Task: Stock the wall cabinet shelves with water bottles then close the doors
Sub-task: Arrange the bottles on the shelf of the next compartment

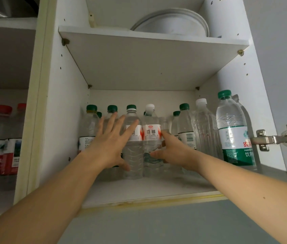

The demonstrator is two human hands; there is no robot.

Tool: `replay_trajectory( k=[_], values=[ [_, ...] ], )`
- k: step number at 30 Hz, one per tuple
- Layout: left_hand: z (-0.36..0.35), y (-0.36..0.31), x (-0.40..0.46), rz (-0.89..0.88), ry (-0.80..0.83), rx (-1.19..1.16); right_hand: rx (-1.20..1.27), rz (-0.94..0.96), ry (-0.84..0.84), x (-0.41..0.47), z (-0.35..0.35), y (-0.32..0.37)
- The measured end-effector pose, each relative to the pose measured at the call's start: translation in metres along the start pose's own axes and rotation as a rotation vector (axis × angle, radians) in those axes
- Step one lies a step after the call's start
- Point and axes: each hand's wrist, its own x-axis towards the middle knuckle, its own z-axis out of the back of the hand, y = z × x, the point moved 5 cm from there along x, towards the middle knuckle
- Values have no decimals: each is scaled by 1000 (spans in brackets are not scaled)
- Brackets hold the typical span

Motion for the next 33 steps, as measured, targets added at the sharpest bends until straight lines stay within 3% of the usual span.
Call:
replay_trajectory(
  k=[7, 11, 14, 18, 20, 22, 26, 33],
  values=[
    [-2, -2, 1, 1, -11, -7, -36, -22, -30, -6, -5, 9],
    [-1, -3, -2, -8, -29, -28, -149, 42, -138, -23, 3, 24],
    [10, -11, -5, -36, -89, -101, -269, 104, -297, -46, 22, 41],
    [49, -36, -7, -143, -371, -204, -518, 230, -626, -89, 67, 63],
    [62, -48, 0, -126, -412, -351, -539, 235, -774, -114, 90, 62],
    [69, -63, 12, -77, -347, -559, -577, 141, -803, -131, 105, 52],
    [75, -106, 42, 8, -207, -901, -682, -38, -650, -146, 102, 23],
    [41, -140, 95, 202, 162, -1189, -771, -22, -546, -137, 89, -2]
  ],
)
